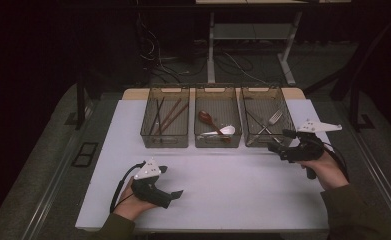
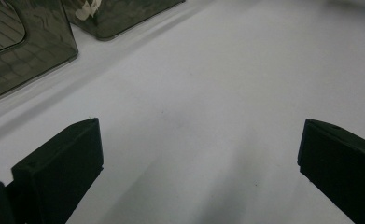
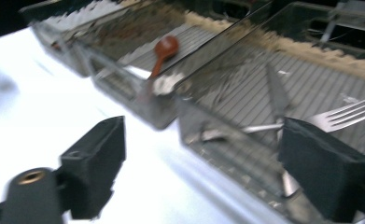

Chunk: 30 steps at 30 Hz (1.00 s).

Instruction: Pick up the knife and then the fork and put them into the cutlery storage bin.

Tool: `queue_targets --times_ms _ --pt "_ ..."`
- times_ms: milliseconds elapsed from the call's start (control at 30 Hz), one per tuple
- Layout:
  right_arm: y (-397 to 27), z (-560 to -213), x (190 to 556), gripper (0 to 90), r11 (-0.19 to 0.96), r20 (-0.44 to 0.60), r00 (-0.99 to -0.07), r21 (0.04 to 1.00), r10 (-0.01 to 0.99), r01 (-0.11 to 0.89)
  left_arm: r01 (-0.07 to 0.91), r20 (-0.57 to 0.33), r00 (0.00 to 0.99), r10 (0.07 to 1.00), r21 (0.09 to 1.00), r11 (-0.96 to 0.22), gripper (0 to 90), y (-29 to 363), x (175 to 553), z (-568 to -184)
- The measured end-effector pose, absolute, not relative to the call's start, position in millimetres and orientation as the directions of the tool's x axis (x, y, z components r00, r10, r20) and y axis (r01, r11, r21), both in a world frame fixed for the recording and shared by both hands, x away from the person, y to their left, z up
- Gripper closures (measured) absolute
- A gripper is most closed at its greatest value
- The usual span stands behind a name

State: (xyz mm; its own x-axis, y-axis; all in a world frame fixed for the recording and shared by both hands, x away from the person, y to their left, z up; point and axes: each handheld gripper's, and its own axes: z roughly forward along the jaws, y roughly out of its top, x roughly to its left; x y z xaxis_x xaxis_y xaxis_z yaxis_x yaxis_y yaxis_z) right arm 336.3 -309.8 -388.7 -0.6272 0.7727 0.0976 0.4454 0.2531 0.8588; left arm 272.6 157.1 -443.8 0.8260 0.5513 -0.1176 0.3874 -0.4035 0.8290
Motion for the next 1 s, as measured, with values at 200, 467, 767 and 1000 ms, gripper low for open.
queue_targets --times_ms 200,467,767,1000 --pt "-304.1 -402.1 313.0 13.7 0.259 0.110 -0.652 0.859 0.750 0.442 0.385 -0.118 0.829 0.546 0.830 -0.404 0.0 156.5 272.5 -443.5" --pt "-297.1 -421.6 289.3 13.7 0.264 0.119 -0.674 0.860 0.729 0.437 0.376 -0.113 0.834 0.540 0.833 -0.405 0.0 156.2 271.6 -442.0" --pt "-298.0 -439.5 268.6 13.7 0.273 0.128 -0.698 0.859 0.704 0.433 0.372 -0.116 0.835 0.537 0.839 -0.398 0.0 156.3 271.0 -441.1" --pt "-299.0 -445.8 263.8 13.8 0.276 0.139 -0.706 0.855 0.695 0.440 0.372 -0.116 0.836 0.536 0.838 -0.400 0.0 156.2 270.6 -440.9"
